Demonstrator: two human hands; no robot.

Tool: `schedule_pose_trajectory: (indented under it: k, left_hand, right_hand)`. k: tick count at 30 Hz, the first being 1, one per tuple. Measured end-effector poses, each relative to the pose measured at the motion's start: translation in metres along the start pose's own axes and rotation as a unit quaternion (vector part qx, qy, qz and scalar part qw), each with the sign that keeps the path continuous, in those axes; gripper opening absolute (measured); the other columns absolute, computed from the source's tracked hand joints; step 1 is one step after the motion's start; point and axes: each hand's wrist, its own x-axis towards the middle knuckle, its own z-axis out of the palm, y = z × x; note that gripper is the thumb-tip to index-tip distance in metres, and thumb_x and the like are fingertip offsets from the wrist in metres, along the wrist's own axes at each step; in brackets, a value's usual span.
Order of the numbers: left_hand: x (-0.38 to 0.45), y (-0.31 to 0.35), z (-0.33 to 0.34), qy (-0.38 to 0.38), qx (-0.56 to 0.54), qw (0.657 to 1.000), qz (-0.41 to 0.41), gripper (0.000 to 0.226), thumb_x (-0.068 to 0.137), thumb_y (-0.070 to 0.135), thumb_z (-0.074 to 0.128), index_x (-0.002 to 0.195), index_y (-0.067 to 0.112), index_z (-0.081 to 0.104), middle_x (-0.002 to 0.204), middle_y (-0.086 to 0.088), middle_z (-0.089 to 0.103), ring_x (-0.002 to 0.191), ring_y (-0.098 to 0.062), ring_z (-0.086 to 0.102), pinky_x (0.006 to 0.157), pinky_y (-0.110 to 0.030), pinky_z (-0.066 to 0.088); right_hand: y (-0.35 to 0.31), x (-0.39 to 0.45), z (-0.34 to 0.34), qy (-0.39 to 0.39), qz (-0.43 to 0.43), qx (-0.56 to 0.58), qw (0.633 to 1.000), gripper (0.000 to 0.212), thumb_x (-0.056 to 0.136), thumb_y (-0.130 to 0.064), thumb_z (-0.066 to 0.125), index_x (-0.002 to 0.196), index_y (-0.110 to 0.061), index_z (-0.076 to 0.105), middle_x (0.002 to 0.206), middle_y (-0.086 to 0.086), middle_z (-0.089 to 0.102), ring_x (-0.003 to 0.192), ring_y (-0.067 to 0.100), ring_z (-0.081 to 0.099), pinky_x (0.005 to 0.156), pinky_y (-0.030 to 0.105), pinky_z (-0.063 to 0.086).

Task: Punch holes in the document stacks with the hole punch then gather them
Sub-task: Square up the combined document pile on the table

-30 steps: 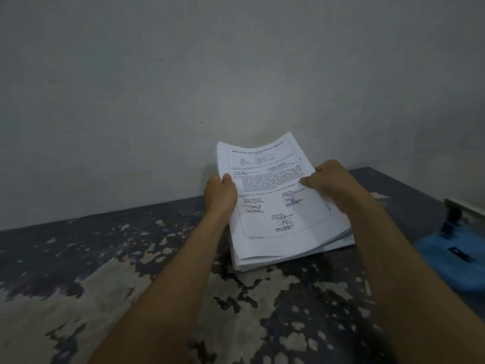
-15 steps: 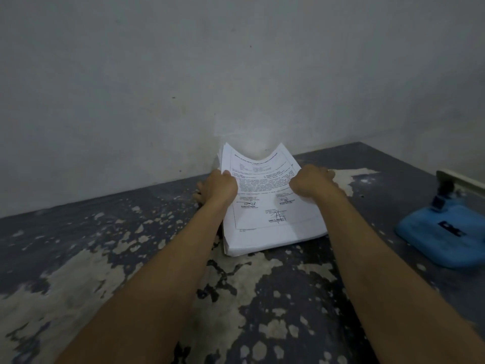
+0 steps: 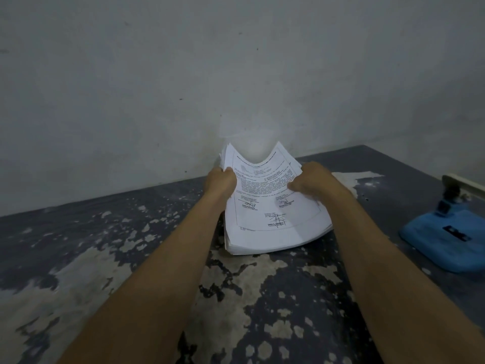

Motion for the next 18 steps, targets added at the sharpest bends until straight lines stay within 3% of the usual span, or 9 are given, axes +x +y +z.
schedule_pose_trajectory:
  k: [2,3,5,6,8,10,14,18]
  left_hand:
    - [0.000,-0.003,-0.006,0.002,-0.015,1.000,0.000,0.047,0.101,0.025,0.036,0.147,0.012,0.039,0.134,-0.009,0.057,0.110,-0.028,0.060,0.063,-0.026,0.050]
    - [0.000,-0.004,-0.009,0.005,-0.023,1.000,-0.005,0.048,0.101,0.024,0.036,0.147,0.012,0.039,0.134,-0.009,0.057,0.109,-0.027,0.060,0.063,-0.026,0.050]
    - [-0.002,-0.009,-0.017,0.016,-0.047,0.999,-0.015,0.045,0.101,0.024,0.037,0.144,0.010,0.042,0.129,-0.009,0.058,0.101,-0.024,0.060,0.061,-0.026,0.048]
    - [-0.005,-0.012,-0.022,0.024,-0.063,0.998,-0.019,0.044,0.102,0.024,0.037,0.142,0.009,0.043,0.126,-0.008,0.059,0.097,-0.022,0.060,0.060,-0.026,0.046]
    - [-0.010,-0.019,-0.033,0.043,-0.108,0.993,-0.016,0.042,0.103,0.025,0.037,0.141,0.010,0.044,0.123,-0.005,0.059,0.094,-0.020,0.059,0.061,-0.025,0.045]
    - [-0.018,-0.024,-0.050,0.060,-0.162,0.985,-0.002,0.038,0.104,0.027,0.037,0.139,0.015,0.043,0.109,0.003,0.059,0.087,-0.014,0.058,0.058,-0.024,0.044]
    - [-0.031,-0.020,-0.099,0.079,-0.236,0.968,0.037,0.025,0.104,0.040,0.039,0.124,0.027,0.045,0.102,0.009,0.059,0.088,-0.012,0.060,0.059,-0.026,0.046]
    - [-0.041,-0.010,-0.156,0.155,-0.206,0.953,0.157,0.024,0.101,0.045,0.043,0.114,0.027,0.051,0.106,0.010,0.063,0.090,-0.004,0.062,0.066,-0.022,0.051]
  right_hand:
    - [-0.003,-0.001,-0.001,0.005,-0.010,0.066,0.998,0.037,0.083,-0.010,0.072,0.117,-0.006,0.058,0.113,0.009,0.066,0.097,0.025,0.064,0.088,0.041,0.056]
    - [-0.006,-0.004,-0.002,0.006,-0.021,0.115,0.993,0.051,0.079,-0.006,0.076,0.125,-0.010,0.052,0.115,0.005,0.063,0.098,0.024,0.062,0.086,0.040,0.055]
    - [-0.015,-0.010,-0.006,-0.001,-0.032,0.207,0.978,0.086,0.075,-0.001,0.080,0.145,-0.015,0.032,0.112,-0.001,0.053,0.098,0.021,0.055,0.078,0.034,0.052]
    - [-0.021,-0.013,-0.007,0.000,-0.031,0.223,0.974,0.088,0.075,-0.002,0.081,0.146,-0.011,0.030,0.109,-0.001,0.050,0.094,0.020,0.054,0.071,0.031,0.050]
    - [-0.033,-0.020,-0.010,0.006,-0.039,0.217,0.975,0.054,0.077,-0.007,0.082,0.122,-0.001,0.052,0.101,0.003,0.060,0.081,0.017,0.059,0.056,0.025,0.048]
    - [-0.045,-0.027,-0.010,0.006,-0.076,0.244,0.967,0.021,0.080,-0.009,0.080,0.094,-0.009,0.064,0.102,0.009,0.071,0.073,0.013,0.068,0.049,0.020,0.052]
    - [-0.072,-0.046,-0.006,-0.008,-0.180,0.326,0.928,0.023,0.086,-0.015,0.075,0.108,-0.016,0.068,0.107,-0.001,0.073,0.084,0.010,0.072,0.064,0.020,0.058]
    - [-0.106,-0.062,0.012,0.000,-0.244,0.365,0.898,0.031,0.091,-0.017,0.069,0.122,-0.013,0.063,0.115,-0.003,0.071,0.098,0.012,0.070,0.078,0.023,0.059]
